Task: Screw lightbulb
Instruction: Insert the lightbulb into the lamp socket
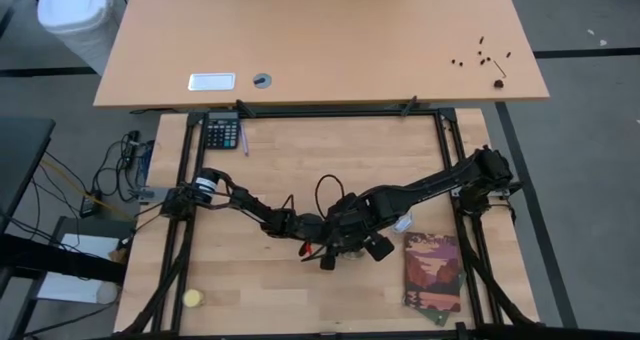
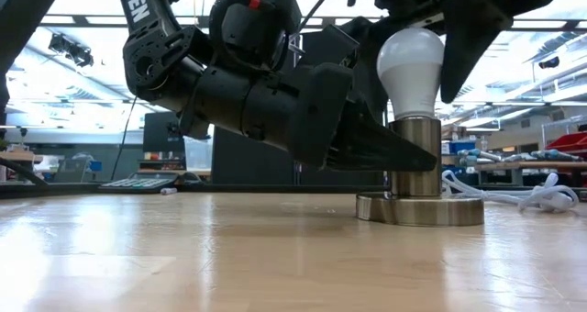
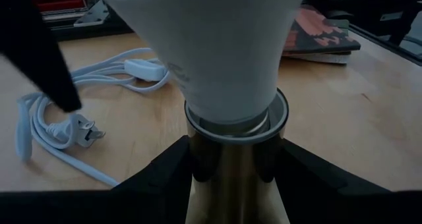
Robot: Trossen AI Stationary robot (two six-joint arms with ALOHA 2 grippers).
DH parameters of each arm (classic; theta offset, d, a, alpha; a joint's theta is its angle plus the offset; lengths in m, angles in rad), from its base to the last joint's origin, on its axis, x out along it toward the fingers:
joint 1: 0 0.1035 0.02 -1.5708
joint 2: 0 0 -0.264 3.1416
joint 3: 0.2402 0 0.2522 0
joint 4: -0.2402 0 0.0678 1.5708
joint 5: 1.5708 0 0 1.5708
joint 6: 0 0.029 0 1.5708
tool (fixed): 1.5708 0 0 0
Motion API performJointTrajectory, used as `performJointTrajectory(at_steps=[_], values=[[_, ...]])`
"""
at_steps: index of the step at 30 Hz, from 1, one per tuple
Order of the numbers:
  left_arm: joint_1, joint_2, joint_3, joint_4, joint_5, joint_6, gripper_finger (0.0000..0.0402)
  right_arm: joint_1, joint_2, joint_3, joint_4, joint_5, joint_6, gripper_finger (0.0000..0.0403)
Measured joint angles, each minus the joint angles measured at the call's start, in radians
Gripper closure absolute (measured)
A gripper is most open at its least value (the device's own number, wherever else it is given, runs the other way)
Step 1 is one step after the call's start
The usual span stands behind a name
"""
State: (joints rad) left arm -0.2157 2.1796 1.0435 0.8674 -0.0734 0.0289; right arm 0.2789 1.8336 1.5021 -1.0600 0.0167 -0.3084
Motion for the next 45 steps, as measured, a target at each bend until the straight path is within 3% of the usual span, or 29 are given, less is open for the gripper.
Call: performJointTrajectory(at_steps=[8,22,26,32,38,45], values=[[0.001,0.0,0.0,0.002,0.0,-0.001,0.0213,0.015,0.0,0.001,0.043,-0.02,-0.049,0.0062],[0.001,0.0,0.0,0.002,-0.001,-0.004,0.0213,0.012,0.0,-0.039,0.103,-0.021,-0.058,0.0146],[0.001,0.0,0.0,0.002,-0.001,-0.004,0.0213,0.012,0.0,-0.039,0.103,-0.033,-0.047,0.0149],[0.001,0.0,0.0,0.003,-0.01,-0.004,0.0213,0.007,-0.001,-0.039,0.103,-0.042,0.029,0.0134],[0.0,0.0,0.0,0.003,-0.033,-0.011,0.0213,0.011,-0.001,-0.039,0.116,-0.039,0.113,0.0148],[0.004,0.0,0.0,0.01,-0.072,-0.055,0.0213,0.012,-0.001,-0.039,0.118,0.024,0.304,0.0134]])
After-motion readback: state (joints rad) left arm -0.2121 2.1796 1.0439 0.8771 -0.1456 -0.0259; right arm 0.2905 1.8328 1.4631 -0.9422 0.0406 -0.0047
